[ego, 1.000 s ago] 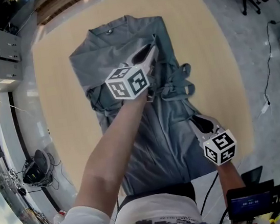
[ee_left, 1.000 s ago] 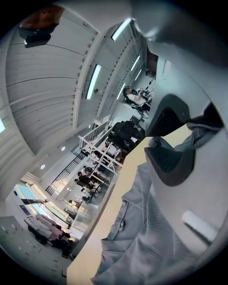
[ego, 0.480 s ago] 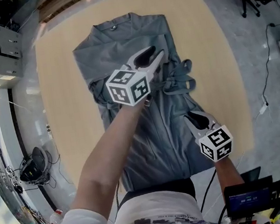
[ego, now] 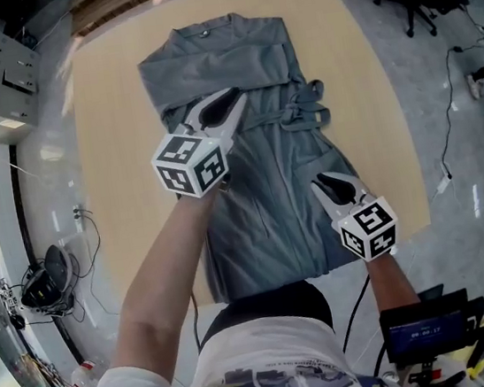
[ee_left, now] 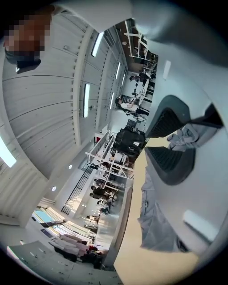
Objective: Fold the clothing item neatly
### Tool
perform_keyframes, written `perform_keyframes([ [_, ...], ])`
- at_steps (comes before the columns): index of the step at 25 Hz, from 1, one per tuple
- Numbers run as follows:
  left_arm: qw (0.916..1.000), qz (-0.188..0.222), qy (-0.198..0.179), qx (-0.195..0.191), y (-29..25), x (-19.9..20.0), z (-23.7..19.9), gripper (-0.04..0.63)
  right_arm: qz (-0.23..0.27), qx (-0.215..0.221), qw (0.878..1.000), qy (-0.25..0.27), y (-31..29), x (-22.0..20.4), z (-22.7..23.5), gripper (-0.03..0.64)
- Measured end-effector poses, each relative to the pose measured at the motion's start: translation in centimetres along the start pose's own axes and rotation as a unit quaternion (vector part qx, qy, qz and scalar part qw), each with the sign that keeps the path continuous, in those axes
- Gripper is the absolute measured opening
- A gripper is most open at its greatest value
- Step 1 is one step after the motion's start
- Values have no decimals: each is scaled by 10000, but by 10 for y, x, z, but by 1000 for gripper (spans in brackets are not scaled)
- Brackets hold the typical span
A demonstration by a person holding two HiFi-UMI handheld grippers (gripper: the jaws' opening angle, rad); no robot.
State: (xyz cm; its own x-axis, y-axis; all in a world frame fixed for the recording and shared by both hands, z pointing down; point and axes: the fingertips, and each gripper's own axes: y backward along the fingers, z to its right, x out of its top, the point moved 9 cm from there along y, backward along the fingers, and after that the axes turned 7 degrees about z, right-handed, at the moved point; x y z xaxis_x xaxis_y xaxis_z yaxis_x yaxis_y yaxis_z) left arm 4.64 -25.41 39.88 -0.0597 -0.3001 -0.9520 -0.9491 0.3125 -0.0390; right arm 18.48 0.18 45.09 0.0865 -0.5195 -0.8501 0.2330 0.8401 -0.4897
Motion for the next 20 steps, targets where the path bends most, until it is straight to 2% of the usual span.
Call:
perform_keyframes([
  [5, 9996, 94, -245, 85, 84, 5, 31, 57, 110, -177, 9996, 183, 37, -6, -33, 60],
  [9, 9995, 114, -281, 102, 156, -8, 59, 43, 99, -331, 9993, 137, 72, -20, -59, 77],
  [14, 9997, -115, -63, 202, 238, -45, 92, 43, -97, -375, 9991, 150, 112, -45, -85, 92],
  [20, 9987, -433, 107, 266, 311, -92, 140, 55, -336, -378, 9987, 111, 147, -78, -90, 101],
])
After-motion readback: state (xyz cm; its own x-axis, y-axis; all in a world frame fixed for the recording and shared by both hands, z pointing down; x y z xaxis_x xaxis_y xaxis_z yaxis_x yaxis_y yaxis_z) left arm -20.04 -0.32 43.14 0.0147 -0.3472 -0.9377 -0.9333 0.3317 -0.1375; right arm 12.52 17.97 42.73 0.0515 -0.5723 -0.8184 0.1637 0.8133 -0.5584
